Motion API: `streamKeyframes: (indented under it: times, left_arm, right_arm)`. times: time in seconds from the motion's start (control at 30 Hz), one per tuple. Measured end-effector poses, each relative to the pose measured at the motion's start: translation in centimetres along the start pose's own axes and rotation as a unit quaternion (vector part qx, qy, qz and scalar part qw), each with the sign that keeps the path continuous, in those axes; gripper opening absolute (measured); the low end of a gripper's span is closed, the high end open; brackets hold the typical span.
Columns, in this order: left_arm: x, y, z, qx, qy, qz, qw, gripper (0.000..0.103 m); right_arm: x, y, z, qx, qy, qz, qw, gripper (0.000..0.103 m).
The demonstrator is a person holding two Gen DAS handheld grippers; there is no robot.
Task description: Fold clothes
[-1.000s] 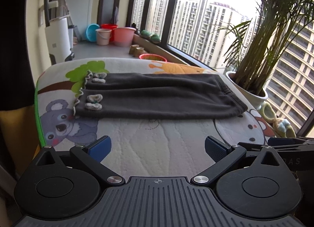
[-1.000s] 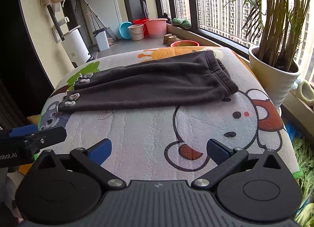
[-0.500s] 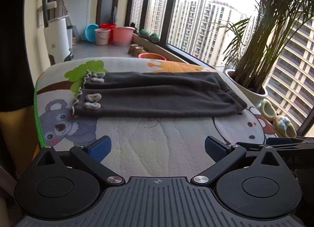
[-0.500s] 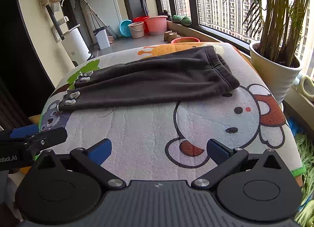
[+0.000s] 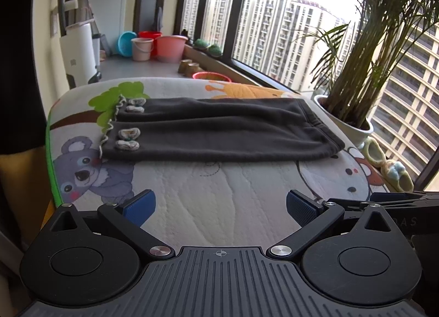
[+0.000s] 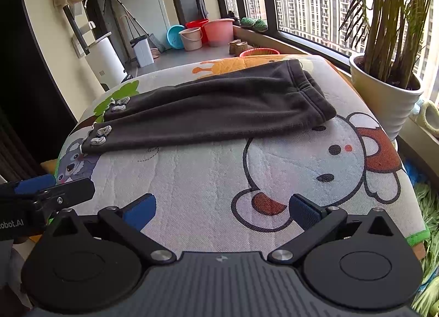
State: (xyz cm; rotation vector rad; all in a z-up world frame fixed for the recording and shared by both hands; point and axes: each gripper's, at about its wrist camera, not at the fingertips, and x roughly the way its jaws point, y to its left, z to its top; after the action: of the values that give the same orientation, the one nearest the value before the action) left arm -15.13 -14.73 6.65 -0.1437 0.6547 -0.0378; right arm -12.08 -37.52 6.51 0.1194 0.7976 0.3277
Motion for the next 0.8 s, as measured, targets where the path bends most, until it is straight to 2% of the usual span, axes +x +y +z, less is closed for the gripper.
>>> streamKeyframes:
  times: [0.8]
  left_arm:
    - [0.33, 0.12, -0.07, -0.002, 0.008, -0.003, 1.0, 0.103]
  right_arm:
    - [0.5, -0.2, -0.1, 0.007, 0.01, 0.004, 1.0, 0.103]
